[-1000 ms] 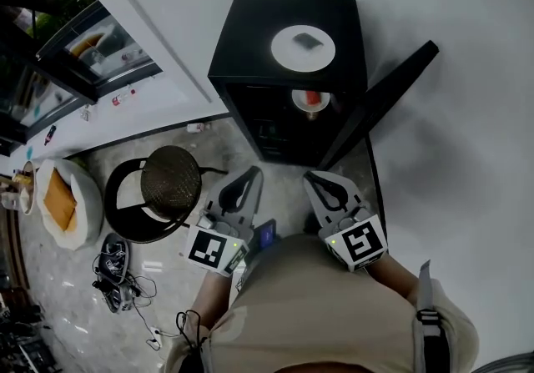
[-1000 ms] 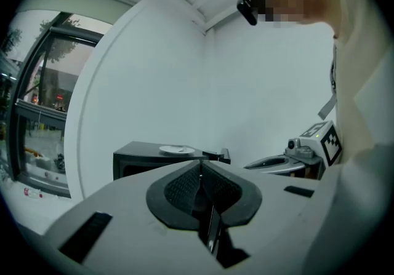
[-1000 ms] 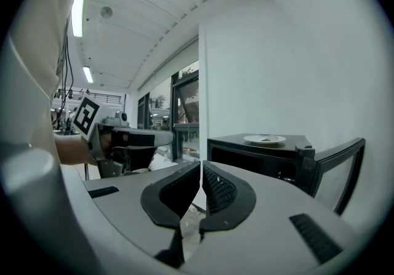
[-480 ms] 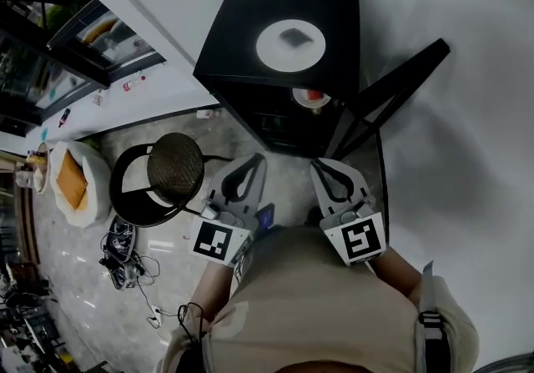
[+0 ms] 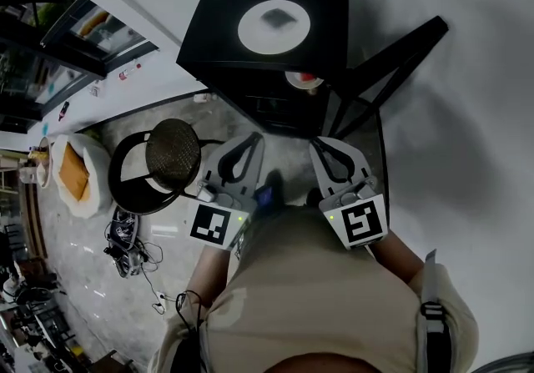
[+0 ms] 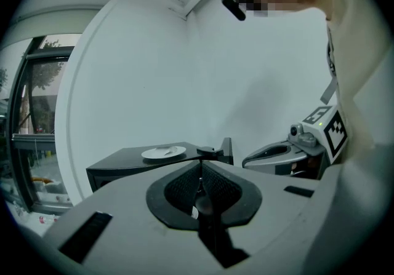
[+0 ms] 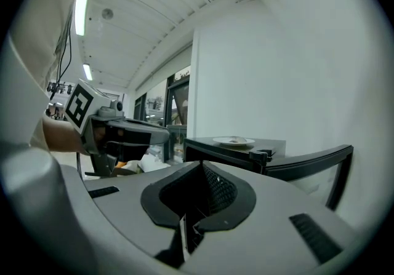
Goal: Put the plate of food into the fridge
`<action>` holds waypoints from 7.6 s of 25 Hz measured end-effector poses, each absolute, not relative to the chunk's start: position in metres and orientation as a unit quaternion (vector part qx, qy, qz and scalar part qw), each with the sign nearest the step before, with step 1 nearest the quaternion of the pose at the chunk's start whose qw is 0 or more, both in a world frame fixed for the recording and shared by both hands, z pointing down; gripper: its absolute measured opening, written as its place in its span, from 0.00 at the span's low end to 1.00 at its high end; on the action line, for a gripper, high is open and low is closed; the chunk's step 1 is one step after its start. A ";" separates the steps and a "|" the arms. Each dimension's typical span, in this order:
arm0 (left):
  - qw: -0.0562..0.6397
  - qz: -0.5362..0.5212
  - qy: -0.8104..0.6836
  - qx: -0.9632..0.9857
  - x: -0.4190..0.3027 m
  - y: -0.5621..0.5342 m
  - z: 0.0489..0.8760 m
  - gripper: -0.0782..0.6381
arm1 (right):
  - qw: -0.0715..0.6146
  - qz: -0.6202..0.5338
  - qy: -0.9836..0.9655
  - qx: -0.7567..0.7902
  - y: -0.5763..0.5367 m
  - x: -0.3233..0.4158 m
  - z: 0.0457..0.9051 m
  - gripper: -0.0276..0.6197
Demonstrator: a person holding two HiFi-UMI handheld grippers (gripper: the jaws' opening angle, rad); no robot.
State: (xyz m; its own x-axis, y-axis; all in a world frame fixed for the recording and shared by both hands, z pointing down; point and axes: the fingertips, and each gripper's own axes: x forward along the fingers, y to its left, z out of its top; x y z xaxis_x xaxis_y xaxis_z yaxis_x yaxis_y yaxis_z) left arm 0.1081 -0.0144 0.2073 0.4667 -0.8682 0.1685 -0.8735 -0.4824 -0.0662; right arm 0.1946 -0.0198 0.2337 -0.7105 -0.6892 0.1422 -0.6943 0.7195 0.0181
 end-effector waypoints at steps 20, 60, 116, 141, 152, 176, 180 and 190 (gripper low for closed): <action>0.040 0.068 -0.423 0.903 0.058 -0.067 0.228 0.14 | 0.125 0.026 -0.893 0.431 -0.060 0.150 0.245 0.08; -0.101 0.201 -0.155 0.962 0.092 -0.138 0.220 0.39 | 0.152 0.079 -0.861 0.479 -0.114 0.139 0.266 0.08; -0.294 0.367 -0.212 0.857 0.095 -0.163 0.266 0.32 | 0.132 0.138 -0.871 0.452 -0.120 0.143 0.286 0.08; -0.302 0.321 -0.203 0.874 0.081 -0.136 0.254 0.24 | -0.013 0.312 -0.866 0.391 -0.130 0.137 0.248 0.29; -0.321 0.310 -0.176 0.877 0.074 -0.116 0.256 0.24 | -0.083 0.390 -0.834 0.382 -0.141 0.127 0.247 0.30; -0.343 0.311 -0.154 0.873 0.061 -0.092 0.261 0.24 | -0.128 0.450 -0.803 0.368 -0.122 0.103 0.253 0.20; -0.347 0.311 -0.156 0.871 0.058 -0.088 0.263 0.25 | -0.137 0.463 -0.795 0.368 -0.120 0.101 0.253 0.17; -0.353 0.300 -0.150 0.873 0.047 -0.073 0.265 0.25 | -0.187 0.542 -0.730 0.372 -0.103 0.097 0.264 0.12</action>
State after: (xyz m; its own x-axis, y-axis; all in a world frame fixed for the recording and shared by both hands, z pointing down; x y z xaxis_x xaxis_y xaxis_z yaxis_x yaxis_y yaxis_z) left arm 0.0472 -0.0730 0.2650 0.7750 -0.4746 0.4172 -0.0510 -0.7051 -0.7073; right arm 0.0967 -0.1034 0.2645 -0.6533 -0.7459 0.1300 -0.3408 0.1364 -0.9302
